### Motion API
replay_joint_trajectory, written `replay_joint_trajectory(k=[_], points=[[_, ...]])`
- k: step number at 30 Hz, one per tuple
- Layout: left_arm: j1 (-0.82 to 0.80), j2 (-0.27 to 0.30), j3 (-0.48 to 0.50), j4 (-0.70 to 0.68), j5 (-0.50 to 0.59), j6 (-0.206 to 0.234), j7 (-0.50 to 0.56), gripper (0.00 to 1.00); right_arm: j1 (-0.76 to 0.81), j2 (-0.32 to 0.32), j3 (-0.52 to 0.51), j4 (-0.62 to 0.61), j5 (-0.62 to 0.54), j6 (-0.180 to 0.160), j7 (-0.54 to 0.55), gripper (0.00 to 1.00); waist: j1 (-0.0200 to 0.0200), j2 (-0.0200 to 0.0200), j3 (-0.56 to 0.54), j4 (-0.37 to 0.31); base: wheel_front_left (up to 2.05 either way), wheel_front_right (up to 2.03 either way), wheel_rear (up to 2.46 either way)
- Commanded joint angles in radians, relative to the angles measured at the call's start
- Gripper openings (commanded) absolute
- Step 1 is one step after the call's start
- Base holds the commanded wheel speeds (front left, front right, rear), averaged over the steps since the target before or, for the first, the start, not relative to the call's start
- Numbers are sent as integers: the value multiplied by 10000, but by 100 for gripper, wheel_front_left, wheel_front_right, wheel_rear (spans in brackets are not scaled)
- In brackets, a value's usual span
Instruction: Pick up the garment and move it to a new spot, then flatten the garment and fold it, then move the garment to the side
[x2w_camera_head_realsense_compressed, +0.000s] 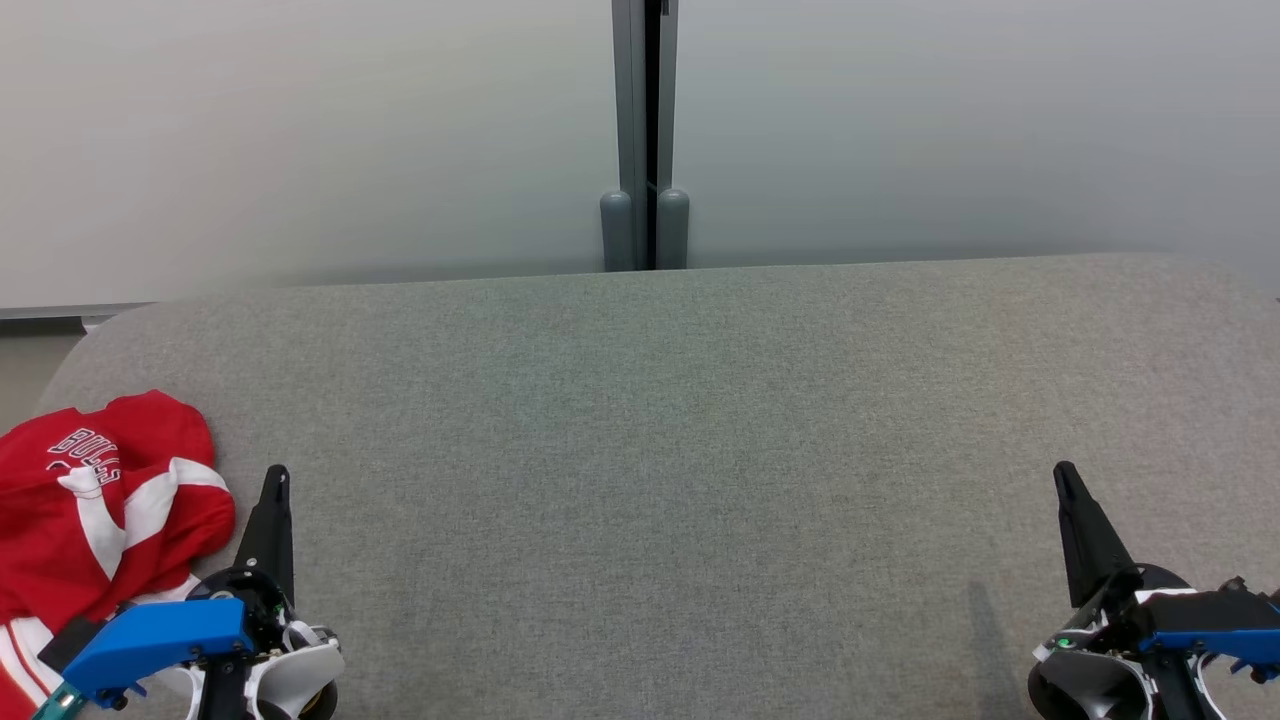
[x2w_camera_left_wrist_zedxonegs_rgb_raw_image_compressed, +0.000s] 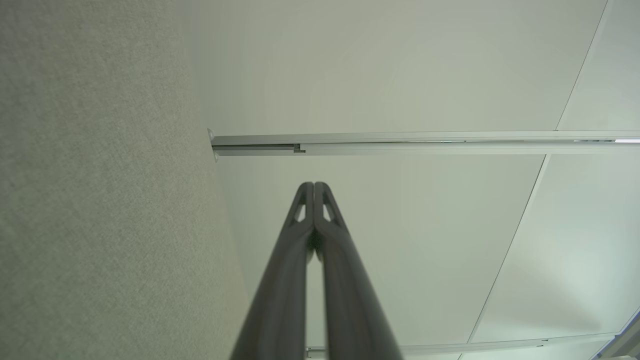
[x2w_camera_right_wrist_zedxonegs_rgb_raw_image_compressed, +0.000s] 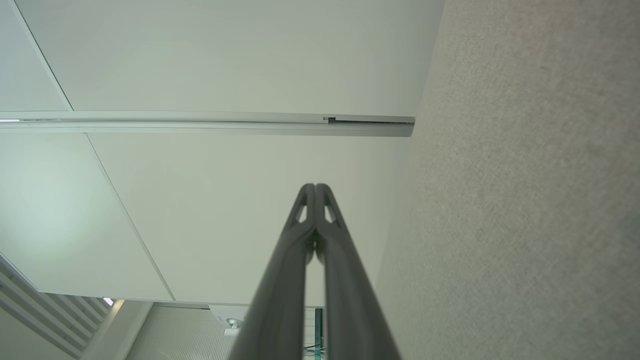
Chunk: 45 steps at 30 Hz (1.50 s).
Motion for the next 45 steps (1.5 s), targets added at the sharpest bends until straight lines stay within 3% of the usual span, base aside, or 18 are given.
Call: replay_joint_trajectory(k=[1,45], points=[[-108,-8,8,6,-11,-53,17,0,-130,13,-5,14,4,5,5,0,0,0,0,0,0,0,0],[-109,-8,8,6,-10,-53,16,0,-131,13,-5,14,3,5,5,0,0,0,0,0,0,0,0]])
